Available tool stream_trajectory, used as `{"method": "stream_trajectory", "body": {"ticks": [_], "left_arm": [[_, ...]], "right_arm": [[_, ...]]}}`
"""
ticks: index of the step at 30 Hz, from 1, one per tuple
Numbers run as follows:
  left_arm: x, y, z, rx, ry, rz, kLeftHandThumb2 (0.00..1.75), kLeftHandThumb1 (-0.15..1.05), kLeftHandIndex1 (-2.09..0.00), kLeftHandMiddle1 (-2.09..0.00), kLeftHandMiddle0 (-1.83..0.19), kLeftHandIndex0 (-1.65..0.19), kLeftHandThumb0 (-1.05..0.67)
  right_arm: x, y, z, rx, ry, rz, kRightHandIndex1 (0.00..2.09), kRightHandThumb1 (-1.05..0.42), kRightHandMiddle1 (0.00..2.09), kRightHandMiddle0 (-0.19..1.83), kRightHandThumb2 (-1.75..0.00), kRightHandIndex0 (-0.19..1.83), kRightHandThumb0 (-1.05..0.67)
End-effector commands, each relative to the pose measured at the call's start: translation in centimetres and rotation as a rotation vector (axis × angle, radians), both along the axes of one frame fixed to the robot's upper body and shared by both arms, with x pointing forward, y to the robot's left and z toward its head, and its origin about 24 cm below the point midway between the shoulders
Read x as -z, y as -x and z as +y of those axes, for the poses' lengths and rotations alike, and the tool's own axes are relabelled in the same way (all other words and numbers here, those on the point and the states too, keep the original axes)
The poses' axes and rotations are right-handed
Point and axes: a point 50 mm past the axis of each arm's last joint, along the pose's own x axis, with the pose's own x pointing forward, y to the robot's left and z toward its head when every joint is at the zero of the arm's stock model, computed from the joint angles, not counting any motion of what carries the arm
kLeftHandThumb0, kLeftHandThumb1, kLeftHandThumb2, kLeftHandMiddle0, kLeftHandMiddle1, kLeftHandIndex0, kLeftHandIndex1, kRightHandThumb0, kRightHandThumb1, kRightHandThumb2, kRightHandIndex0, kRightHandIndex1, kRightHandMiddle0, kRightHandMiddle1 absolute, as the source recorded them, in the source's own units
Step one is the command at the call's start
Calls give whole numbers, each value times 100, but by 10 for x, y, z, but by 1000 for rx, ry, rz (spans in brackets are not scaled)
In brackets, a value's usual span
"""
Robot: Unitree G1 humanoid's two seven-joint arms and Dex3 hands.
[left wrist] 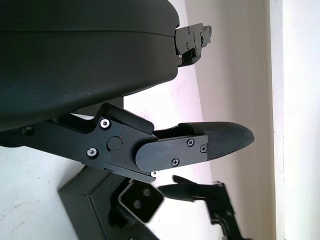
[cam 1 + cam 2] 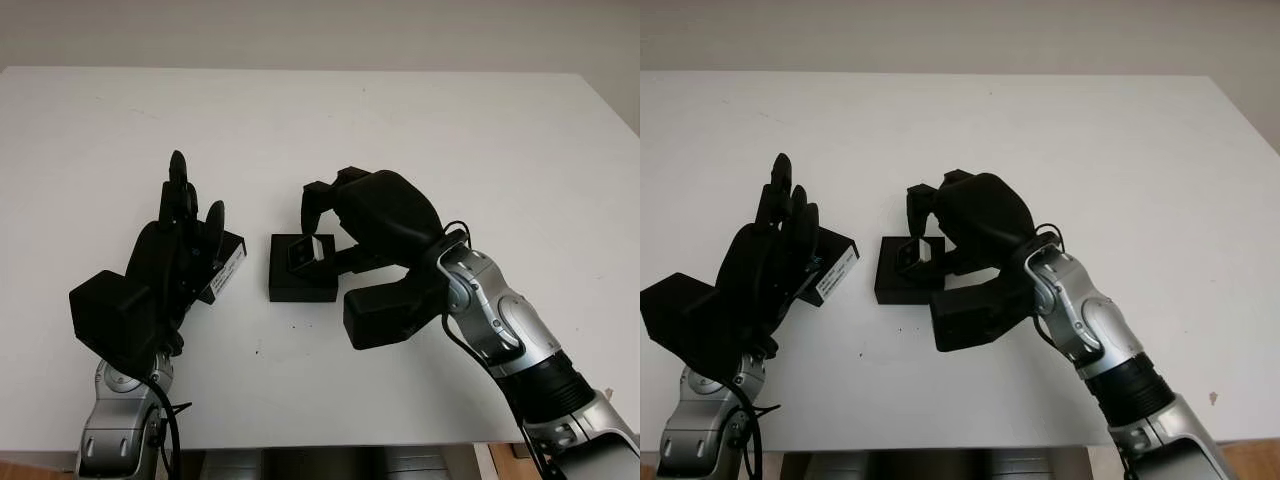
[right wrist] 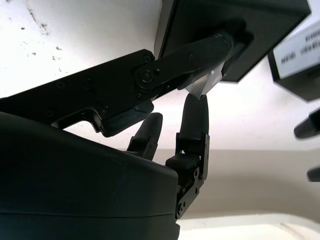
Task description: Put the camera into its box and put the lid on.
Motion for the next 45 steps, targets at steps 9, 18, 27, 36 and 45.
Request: {"method": "stream_trajectory", "body": {"ticks": [9,18,27,36,45], "left_arm": [[-4,0,2,1,-14,-15,56,105,0,0,19,19,-73],[-4,2,4,-1,-12,-6,56,105,0,0,19,19,-73],[-4,2,4,7,-9,-11,56,105,0,0,19,19,-72],[-3,3,4,5,-16,-8,56,105,0,0,19,19,-73],[-3,3,4,6,-11,-1,57,105,0,0,19,19,-72]], "right_arm": [[-29,12,-2,-46,-127,-60,93,-98,143,42,-6,27,-35],[-21,11,-4,-10,-220,12,91,-98,142,39,-5,24,-35],[4,-2,-9,56,-419,189,84,-98,146,37,-5,24,-36],[26,-9,-13,73,-504,294,85,-100,156,30,-6,20,-37],[28,-8,-14,66,-464,296,80,-99,152,32,-5,22,-39]]}}
